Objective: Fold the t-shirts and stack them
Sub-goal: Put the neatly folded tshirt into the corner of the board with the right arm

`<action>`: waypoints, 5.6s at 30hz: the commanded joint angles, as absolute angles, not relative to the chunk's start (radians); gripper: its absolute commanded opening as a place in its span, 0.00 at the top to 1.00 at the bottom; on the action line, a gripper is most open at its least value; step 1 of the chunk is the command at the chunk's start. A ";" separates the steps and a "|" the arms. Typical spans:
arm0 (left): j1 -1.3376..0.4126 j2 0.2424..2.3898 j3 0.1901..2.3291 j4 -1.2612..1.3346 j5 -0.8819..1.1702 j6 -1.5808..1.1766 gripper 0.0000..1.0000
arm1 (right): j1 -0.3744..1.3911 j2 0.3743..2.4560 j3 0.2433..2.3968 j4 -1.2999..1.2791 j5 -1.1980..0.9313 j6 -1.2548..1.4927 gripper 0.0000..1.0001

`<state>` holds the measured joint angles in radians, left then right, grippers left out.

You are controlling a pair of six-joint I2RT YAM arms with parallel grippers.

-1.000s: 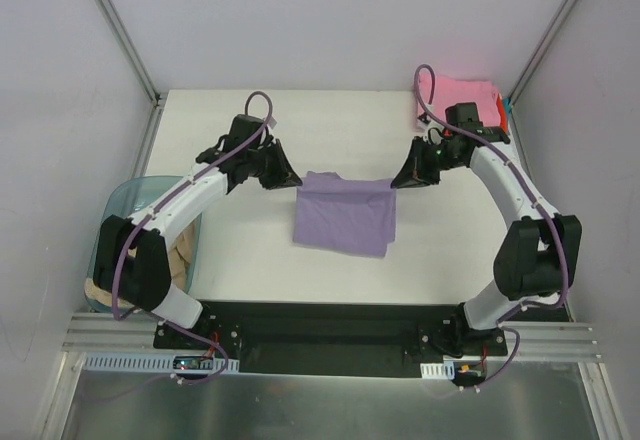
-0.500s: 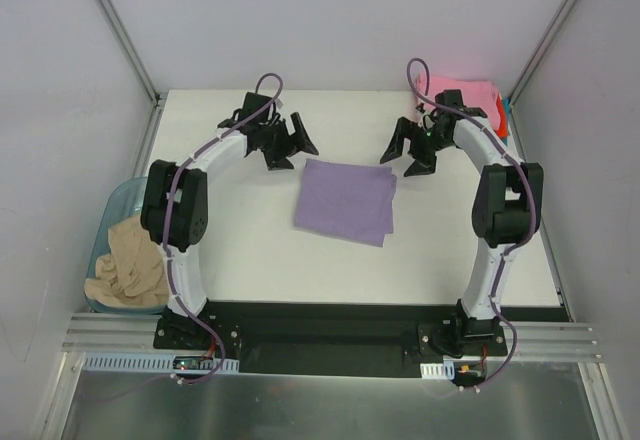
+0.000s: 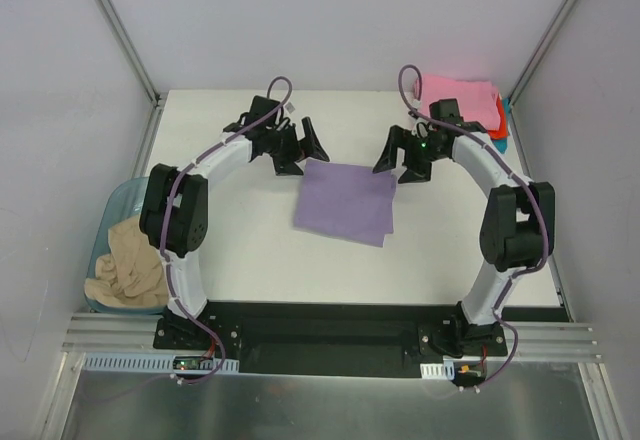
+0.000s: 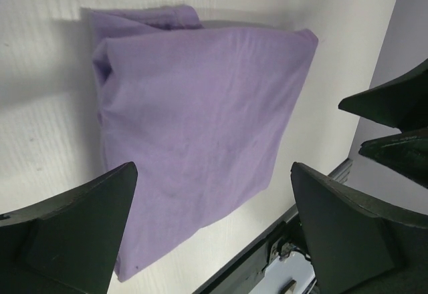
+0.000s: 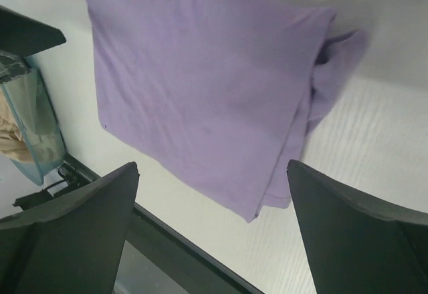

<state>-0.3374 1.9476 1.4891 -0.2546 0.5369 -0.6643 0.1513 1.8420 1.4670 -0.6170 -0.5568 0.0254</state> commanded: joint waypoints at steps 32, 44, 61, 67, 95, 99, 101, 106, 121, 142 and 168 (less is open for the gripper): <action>-0.519 1.557 1.086 -0.175 0.344 -0.713 0.01 | 0.230 1.815 1.226 -0.465 -0.425 0.098 0.03; -0.356 1.310 0.965 -0.298 0.181 -0.698 0.01 | 0.305 1.936 1.285 -0.466 -0.411 0.101 0.11; -0.296 1.164 0.884 -0.414 0.046 -0.692 0.01 | 0.350 2.075 1.439 -0.489 -0.282 0.071 0.91; -0.285 1.146 0.890 -0.446 0.014 -0.680 0.01 | 0.353 2.085 1.571 -0.526 -0.097 -0.066 0.99; -0.244 1.206 0.983 -0.531 -0.126 -0.655 0.01 | 0.229 2.255 2.267 -0.403 0.531 -0.595 0.99; -0.244 1.242 1.012 -0.531 -0.118 -0.643 0.01 | 0.215 2.206 2.266 -0.385 0.502 -0.592 0.99; -0.242 1.252 1.028 -0.532 -0.118 -0.637 0.01 | 0.212 2.191 2.267 -0.376 0.506 -0.597 0.99; -0.242 1.250 1.040 -0.531 -0.144 -0.630 0.01 | 0.209 2.148 2.278 -0.342 0.511 -0.594 0.99; -0.242 1.238 1.060 -0.529 -0.192 -0.629 0.01 | 0.187 2.086 2.368 -0.298 0.511 -0.588 0.99; -0.242 1.357 1.108 -0.531 -0.163 -0.647 0.01 | -0.018 2.301 2.442 -0.203 0.336 -0.286 0.99; -0.242 1.450 1.161 -0.531 -0.066 -0.652 0.01 | -0.095 2.128 2.188 -0.312 0.020 -0.491 0.25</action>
<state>-0.2531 1.4673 1.1454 -0.5217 -0.0826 -0.6453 -0.1749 2.3016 2.2498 -0.2390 0.1619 -0.2153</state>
